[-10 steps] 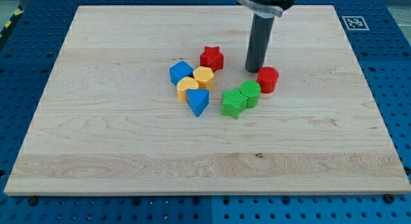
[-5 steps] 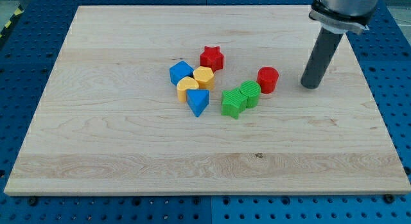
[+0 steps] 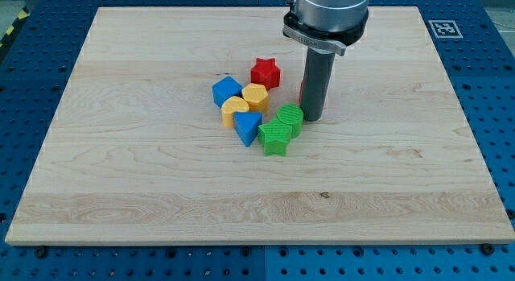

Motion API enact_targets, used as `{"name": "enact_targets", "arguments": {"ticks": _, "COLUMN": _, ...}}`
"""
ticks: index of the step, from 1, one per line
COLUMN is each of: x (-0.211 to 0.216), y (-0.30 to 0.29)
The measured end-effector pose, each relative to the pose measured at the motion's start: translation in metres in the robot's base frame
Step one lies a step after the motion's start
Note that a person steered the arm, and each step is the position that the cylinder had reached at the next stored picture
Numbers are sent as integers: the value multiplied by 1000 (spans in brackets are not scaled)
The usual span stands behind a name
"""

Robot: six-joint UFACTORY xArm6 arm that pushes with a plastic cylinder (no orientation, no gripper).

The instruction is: Push the green blocks into the yellow blocks

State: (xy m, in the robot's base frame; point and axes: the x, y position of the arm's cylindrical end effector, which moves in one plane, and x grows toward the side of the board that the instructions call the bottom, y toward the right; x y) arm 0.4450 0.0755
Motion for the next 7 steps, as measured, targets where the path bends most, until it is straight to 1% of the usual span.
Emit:
{"name": "enact_targets", "arguments": {"ticks": 1, "x": -4, "y": 25}}
{"name": "enact_targets", "arguments": {"ticks": 2, "x": 32, "y": 54}}
{"name": "enact_targets", "arguments": {"ticks": 3, "x": 90, "y": 58}}
{"name": "enact_targets", "arguments": {"ticks": 4, "x": 122, "y": 43}}
{"name": "enact_targets", "arguments": {"ticks": 5, "x": 124, "y": 3}}
{"name": "enact_targets", "arguments": {"ticks": 6, "x": 122, "y": -24}}
{"name": "enact_targets", "arguments": {"ticks": 7, "x": 112, "y": -31}}
